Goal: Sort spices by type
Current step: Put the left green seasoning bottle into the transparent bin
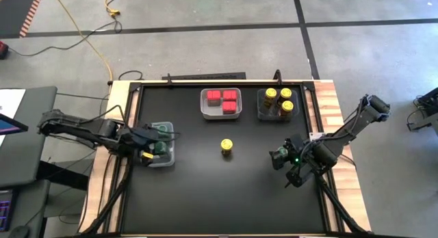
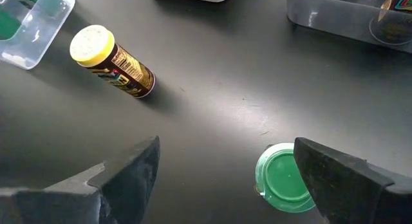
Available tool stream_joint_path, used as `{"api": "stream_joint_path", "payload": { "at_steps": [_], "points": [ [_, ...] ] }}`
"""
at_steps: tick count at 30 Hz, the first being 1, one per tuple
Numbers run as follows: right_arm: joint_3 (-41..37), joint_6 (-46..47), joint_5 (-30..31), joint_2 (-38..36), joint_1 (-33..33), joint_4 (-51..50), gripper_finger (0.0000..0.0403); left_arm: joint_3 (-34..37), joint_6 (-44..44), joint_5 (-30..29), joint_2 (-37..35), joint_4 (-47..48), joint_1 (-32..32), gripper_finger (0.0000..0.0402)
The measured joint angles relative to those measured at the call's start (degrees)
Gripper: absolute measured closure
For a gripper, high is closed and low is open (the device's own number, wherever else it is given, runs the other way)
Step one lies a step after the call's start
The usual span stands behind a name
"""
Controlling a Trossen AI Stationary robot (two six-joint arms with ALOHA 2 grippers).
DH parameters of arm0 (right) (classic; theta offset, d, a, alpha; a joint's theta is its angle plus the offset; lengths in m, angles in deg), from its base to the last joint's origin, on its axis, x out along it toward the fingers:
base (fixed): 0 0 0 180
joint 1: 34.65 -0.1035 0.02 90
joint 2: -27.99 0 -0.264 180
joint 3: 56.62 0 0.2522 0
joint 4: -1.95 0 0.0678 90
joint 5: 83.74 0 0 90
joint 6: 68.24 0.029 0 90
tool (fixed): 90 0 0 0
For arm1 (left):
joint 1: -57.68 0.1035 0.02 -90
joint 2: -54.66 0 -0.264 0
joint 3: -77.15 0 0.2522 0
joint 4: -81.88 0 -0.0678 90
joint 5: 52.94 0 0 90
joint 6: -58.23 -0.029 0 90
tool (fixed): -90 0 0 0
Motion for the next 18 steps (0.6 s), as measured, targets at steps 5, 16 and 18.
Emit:
{"api": "stream_joint_path", "payload": {
  "at_steps": [5,16,18],
  "points": [
    [0.0,0.0,0.0,0.0,0.0,0.0,0.0018,1.0,-0.2,1.3,0.0,-1.3,0.1,0.0209],
    [0.0,-1.3,0.0,0.0,0.0,0.2,0.0018,4.2,-0.8,0.9,1.3,-5.4,0.1,0.0209],
    [0.0,-1.4,0.0,0.0,0.0,0.1,0.0018,4.3,-1.2,0.1,2.8,-6.1,0.1,0.0206]
  ]
}}
